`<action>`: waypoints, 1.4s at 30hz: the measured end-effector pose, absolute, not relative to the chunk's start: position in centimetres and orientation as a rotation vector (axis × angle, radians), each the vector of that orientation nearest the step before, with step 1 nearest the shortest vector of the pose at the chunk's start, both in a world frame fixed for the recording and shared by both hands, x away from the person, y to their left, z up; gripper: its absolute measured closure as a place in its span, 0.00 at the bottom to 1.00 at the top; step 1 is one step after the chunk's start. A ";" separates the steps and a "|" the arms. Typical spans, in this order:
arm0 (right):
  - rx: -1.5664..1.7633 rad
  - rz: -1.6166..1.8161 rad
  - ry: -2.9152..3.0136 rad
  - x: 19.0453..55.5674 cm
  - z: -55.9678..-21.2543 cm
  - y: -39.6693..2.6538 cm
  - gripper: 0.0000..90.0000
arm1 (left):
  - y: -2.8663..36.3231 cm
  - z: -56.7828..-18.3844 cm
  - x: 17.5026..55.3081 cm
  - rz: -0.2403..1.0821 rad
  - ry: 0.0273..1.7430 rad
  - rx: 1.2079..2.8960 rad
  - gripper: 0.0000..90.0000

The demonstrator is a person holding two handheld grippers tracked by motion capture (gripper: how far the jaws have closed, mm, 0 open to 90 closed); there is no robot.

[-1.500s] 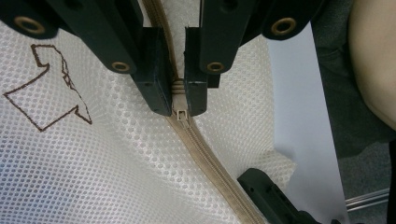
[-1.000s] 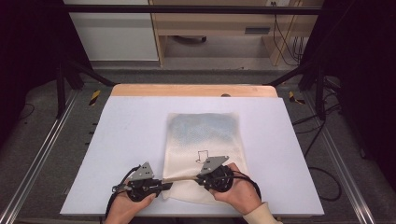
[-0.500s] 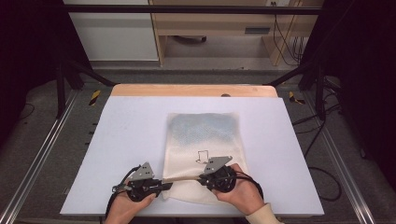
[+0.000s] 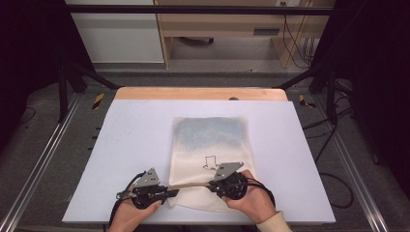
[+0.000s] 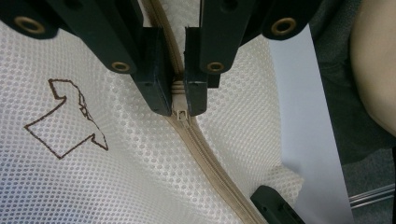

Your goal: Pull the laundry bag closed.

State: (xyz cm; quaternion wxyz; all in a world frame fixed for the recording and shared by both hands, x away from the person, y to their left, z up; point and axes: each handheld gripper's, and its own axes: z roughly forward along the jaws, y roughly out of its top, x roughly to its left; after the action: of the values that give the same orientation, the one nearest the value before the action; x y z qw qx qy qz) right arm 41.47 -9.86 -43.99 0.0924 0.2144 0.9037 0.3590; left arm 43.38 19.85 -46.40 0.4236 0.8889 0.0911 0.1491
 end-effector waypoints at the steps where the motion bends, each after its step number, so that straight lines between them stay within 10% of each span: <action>1: 0.636 1.058 2.683 41.5 -44.0 -9.9 0.91 | 19.9 -46.4 43.4 0.373 0.227 2.226 0.91; 42: 0.729 1.044 2.644 40.9 -44.2 -13.5 0.91 | 19.8 -46.4 43.4 0.381 0.230 2.230 0.91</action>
State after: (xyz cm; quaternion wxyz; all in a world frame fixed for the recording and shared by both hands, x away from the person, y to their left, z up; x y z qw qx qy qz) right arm 40.92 -13.48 -44.23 0.1032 0.2470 0.8961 0.3539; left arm 43.36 19.85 -46.38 0.4205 0.8898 0.0917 0.1520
